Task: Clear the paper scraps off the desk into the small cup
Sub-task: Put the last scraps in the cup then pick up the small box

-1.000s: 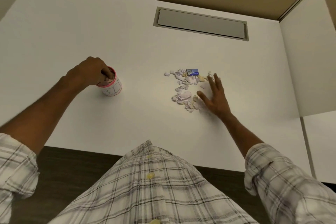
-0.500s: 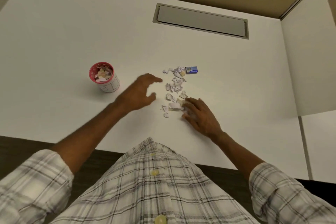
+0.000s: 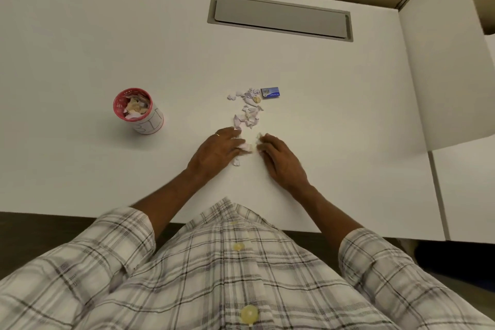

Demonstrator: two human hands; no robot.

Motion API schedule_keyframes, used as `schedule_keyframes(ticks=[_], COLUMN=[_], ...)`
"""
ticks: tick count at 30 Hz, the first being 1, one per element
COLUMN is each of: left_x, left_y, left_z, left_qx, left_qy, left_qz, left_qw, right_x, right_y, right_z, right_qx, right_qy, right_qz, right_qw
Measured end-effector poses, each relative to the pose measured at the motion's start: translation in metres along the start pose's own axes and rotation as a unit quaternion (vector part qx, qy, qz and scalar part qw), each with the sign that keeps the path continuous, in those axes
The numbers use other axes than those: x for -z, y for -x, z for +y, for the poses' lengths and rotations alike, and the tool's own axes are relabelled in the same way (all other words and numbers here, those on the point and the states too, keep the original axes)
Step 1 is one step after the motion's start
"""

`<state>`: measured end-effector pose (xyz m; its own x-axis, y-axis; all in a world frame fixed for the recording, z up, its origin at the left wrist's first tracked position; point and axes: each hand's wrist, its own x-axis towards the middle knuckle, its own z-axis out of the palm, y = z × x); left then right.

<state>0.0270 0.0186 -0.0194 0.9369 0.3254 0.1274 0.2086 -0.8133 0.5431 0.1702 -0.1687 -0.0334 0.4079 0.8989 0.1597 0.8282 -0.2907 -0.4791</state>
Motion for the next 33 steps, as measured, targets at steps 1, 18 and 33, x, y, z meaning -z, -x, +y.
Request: schedule_keyframes(ticks=[1,18,33], left_x=[0.001,-0.014,-0.034], left_y=[0.003,0.009,0.012], left_z=[-0.002,-0.010,0.009], left_qx=[0.002,0.029,0.135], left_qy=[0.001,-0.041,-0.051], left_qz=[0.012,-0.062,0.014], left_qw=[1.000,0.997,0.989], right_x=[0.005,0.016,0.011], right_y=[0.006,0.017,0.039], right_z=[0.006,0.016,0.018], right_qx=[-0.004,0.035,-0.114], right_qy=[0.002,0.031,0.035], right_qz=[0.008,-0.022,-0.024], right_qw=[1.000,0.999,0.993])
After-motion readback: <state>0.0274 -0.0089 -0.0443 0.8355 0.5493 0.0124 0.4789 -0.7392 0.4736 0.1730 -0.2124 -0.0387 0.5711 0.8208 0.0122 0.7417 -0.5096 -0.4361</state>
